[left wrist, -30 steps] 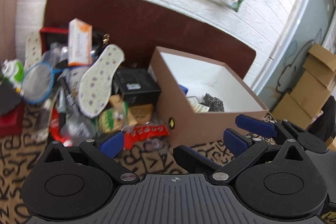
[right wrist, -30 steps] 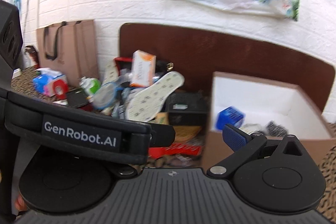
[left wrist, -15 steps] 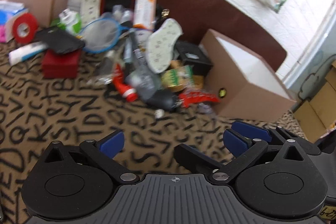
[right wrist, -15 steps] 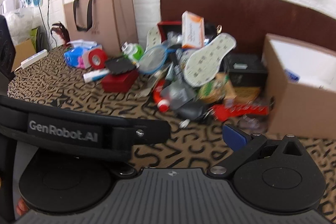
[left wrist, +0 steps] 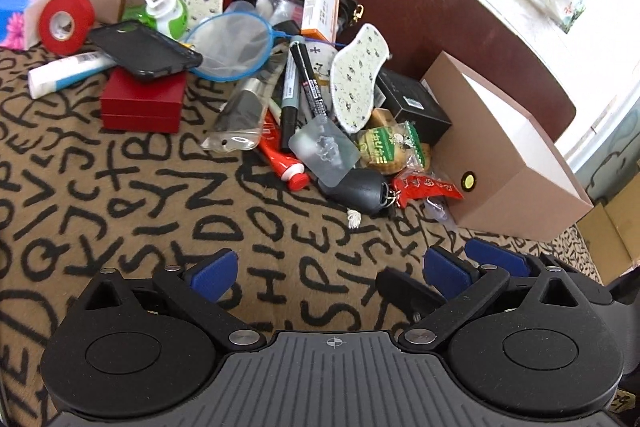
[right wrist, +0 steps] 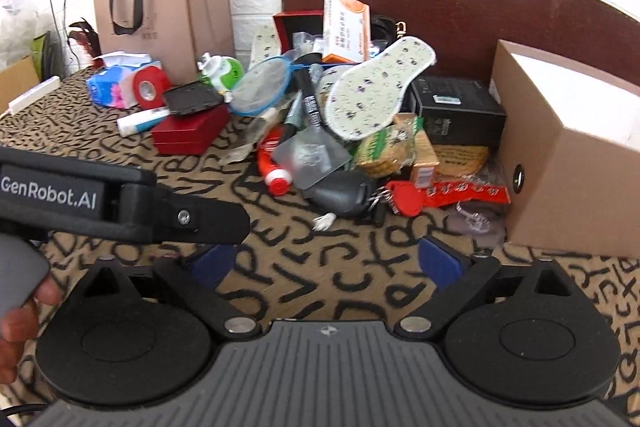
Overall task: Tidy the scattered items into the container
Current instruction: 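Close the left tool on the black car keys with red tag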
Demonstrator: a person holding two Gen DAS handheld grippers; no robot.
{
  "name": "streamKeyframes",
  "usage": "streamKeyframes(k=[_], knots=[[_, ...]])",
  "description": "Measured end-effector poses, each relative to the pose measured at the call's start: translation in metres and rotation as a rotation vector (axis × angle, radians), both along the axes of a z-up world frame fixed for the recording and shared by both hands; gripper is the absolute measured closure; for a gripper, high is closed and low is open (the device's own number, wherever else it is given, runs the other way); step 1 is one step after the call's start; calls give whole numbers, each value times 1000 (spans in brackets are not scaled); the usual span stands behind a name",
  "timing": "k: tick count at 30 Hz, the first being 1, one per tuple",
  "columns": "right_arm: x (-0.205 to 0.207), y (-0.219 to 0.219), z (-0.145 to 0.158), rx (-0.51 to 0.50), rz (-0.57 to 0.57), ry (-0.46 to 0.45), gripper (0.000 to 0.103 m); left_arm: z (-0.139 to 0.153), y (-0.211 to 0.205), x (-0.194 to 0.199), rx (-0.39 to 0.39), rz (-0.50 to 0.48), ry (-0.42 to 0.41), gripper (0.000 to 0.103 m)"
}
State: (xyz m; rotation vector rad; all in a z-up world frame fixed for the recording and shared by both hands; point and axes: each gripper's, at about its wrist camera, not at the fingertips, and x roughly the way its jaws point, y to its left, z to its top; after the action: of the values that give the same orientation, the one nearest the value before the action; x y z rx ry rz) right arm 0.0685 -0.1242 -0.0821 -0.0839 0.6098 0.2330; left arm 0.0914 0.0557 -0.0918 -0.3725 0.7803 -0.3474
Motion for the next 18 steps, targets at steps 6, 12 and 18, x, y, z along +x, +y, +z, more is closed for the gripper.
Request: streamKeyframes(k=[6, 12, 18], knots=[[25, 2, -8, -50, 28, -16, 17, -6, -1, 22, -3, -6, 6, 8], [52, 11, -18, -91, 80, -11, 25, -8, 6, 44, -36, -13, 42, 28], [77, 9, -24, -111, 69, -18, 33, -11, 15, 59, -41, 31, 53, 21]])
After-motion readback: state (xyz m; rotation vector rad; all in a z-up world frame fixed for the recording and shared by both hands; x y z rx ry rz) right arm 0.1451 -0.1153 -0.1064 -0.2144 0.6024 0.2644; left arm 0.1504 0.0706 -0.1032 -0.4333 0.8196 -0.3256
